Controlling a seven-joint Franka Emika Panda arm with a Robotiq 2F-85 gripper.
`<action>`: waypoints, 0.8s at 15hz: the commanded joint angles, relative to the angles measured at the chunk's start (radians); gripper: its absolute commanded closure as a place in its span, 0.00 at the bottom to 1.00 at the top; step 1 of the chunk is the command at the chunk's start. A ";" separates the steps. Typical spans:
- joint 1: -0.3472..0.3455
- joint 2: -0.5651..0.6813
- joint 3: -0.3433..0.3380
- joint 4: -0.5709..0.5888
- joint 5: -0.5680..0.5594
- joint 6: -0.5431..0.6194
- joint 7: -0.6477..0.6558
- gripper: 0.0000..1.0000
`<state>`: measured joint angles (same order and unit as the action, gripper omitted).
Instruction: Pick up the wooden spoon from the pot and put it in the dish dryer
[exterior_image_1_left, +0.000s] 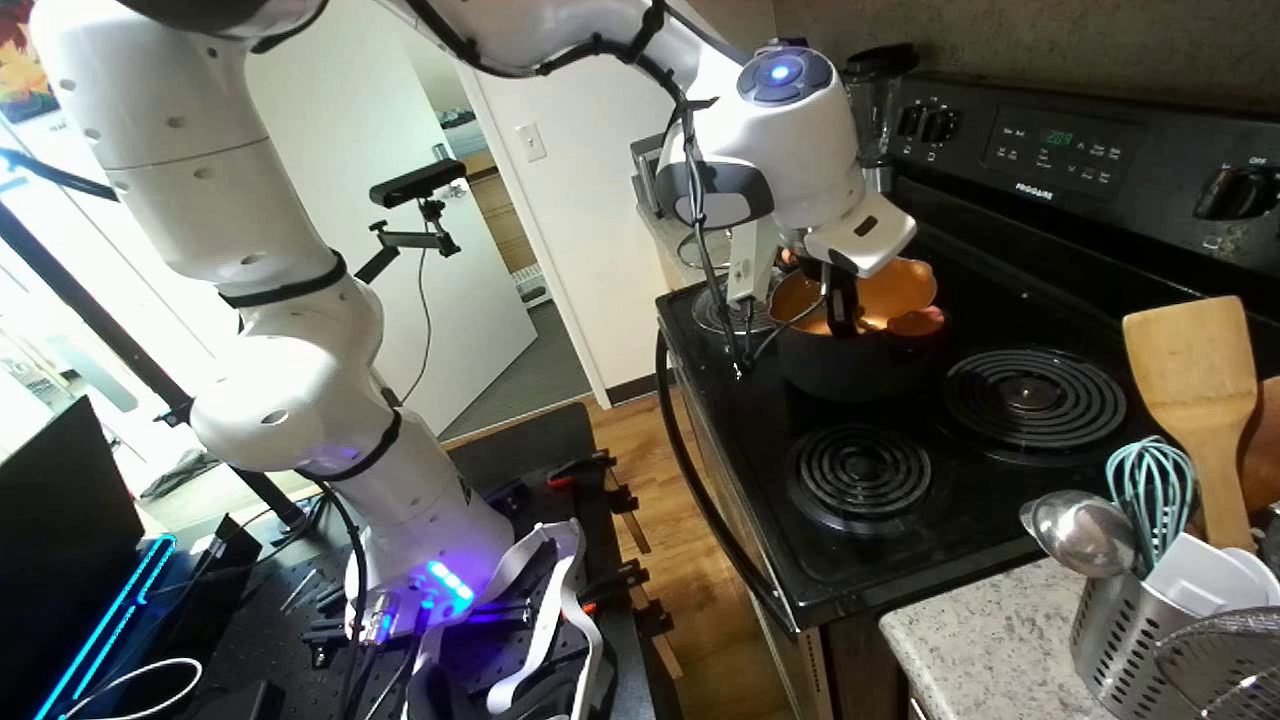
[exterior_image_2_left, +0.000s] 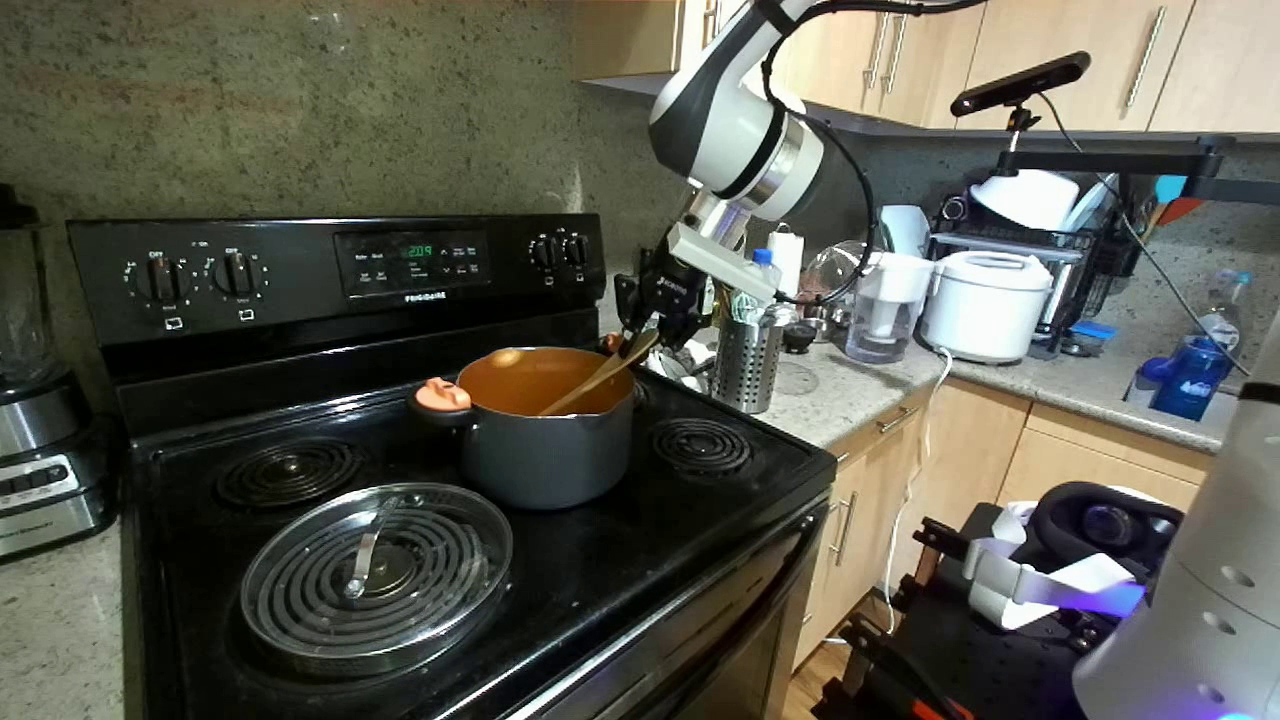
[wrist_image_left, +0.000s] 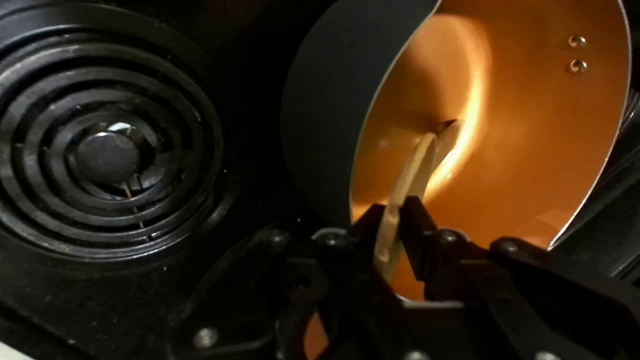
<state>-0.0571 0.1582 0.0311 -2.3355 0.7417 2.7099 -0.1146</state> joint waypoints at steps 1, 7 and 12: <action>-0.013 -0.030 -0.001 0.001 0.023 -0.027 -0.024 0.96; -0.010 -0.129 -0.020 -0.018 -0.008 -0.085 -0.007 0.97; -0.004 -0.211 -0.052 -0.013 -0.019 -0.142 -0.009 0.97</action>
<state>-0.0601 0.0132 -0.0013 -2.3301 0.7322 2.6197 -0.1146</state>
